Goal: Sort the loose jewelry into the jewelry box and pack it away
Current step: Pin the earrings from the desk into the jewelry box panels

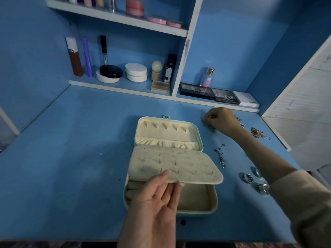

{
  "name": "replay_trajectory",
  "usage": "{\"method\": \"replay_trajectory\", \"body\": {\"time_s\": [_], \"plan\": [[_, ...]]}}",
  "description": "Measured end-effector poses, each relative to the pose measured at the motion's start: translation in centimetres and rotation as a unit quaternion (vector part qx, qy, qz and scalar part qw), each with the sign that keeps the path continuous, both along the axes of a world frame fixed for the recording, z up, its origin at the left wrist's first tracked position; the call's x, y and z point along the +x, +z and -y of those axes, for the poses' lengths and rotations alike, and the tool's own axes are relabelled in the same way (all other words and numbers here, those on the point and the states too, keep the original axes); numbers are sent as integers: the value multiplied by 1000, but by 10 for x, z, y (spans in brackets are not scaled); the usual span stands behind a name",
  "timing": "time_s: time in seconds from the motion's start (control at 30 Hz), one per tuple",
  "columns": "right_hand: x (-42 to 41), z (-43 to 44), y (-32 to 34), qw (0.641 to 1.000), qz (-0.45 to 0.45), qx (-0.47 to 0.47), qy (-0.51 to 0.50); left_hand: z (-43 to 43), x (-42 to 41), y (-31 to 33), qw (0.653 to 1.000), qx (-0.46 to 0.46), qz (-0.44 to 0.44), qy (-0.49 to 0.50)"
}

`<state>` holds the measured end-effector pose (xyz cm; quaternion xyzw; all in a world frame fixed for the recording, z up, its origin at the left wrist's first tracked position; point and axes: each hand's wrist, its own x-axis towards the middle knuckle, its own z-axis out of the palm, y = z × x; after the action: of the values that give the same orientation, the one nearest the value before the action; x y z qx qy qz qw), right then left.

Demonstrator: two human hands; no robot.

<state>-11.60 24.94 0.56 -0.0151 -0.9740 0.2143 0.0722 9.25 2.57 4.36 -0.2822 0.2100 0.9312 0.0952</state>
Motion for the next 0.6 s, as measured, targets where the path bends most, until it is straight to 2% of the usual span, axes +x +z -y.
{"method": "replay_trajectory", "body": {"time_s": [0.6], "plan": [[3,-4,1,1000,6,-11,21,0,1,-1,1000,12,-3,1]]}}
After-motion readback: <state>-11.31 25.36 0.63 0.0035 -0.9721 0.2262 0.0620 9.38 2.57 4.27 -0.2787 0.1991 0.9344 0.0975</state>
